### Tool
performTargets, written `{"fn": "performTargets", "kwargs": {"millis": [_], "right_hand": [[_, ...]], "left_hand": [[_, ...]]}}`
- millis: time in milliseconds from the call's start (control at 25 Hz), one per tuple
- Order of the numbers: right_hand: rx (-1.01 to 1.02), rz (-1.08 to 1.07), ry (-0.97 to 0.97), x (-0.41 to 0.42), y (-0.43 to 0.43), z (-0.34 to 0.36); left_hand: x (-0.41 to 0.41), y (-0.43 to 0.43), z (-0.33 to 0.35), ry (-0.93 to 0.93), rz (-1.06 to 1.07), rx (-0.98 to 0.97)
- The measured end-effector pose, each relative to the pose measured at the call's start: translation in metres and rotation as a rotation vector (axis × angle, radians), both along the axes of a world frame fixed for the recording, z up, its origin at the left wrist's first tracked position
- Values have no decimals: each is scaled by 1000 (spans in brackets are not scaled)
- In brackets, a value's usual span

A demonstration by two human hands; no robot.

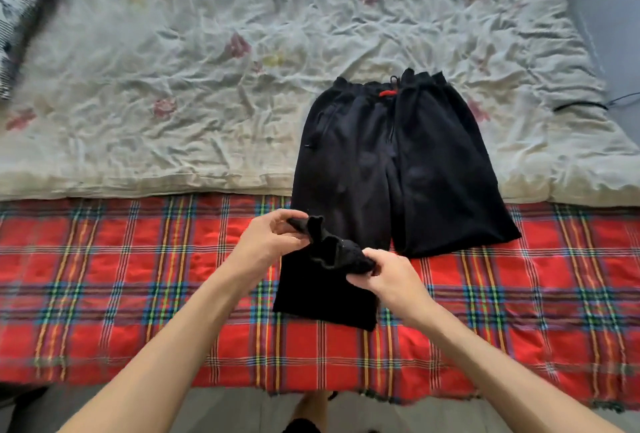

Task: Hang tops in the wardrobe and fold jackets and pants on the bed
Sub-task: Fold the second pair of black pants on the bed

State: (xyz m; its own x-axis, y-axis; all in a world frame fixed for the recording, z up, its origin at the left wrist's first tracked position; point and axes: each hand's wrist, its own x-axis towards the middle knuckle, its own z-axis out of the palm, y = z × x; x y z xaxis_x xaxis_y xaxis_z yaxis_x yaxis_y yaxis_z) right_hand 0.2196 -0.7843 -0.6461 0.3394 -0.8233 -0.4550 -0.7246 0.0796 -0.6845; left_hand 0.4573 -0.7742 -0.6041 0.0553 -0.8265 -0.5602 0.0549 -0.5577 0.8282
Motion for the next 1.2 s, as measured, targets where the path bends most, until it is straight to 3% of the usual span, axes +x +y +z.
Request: {"fn": "performTargets", "kwargs": {"millis": [80,240,280,400,520,560,640,720,880,960,1120,1200], "right_hand": [[-157,-56,80,9,-39,-5],[-12,-428,-525,29,-155,5],[21,-471,-616,33,-194,-7],[217,-569,-622,44,-268,-50],[472,-690,-590,53,-300,-89],[446,-701,-563,53,-307,-90],[268,-725,-613,50,-329,-87],[96,-701,-626,46,-349,-88],[93,-719,-316,48,-369,-123],[45,-727,-238,56,-375,-137],[-306,-642,-233,65,-373,-136],[-606,-375,4,70,-362,-141]], "left_hand": [[2,-42,-10,-146,-65,-43],[9,-157,-19,-432,26,-339],[9,-200,-31,-432,65,-387],[4,-277,-74,-250,43,-144],[-3,-300,-139,-325,-31,-19],[-2,-306,-144,-290,16,-70],[3,-326,-138,-36,137,-185],[6,-345,-131,119,210,-189],[6,-356,-173,-212,222,36],[8,-359,-189,-222,231,26],[3,-371,-185,-243,308,-118],[1,-354,-177,-417,319,-111]]}}
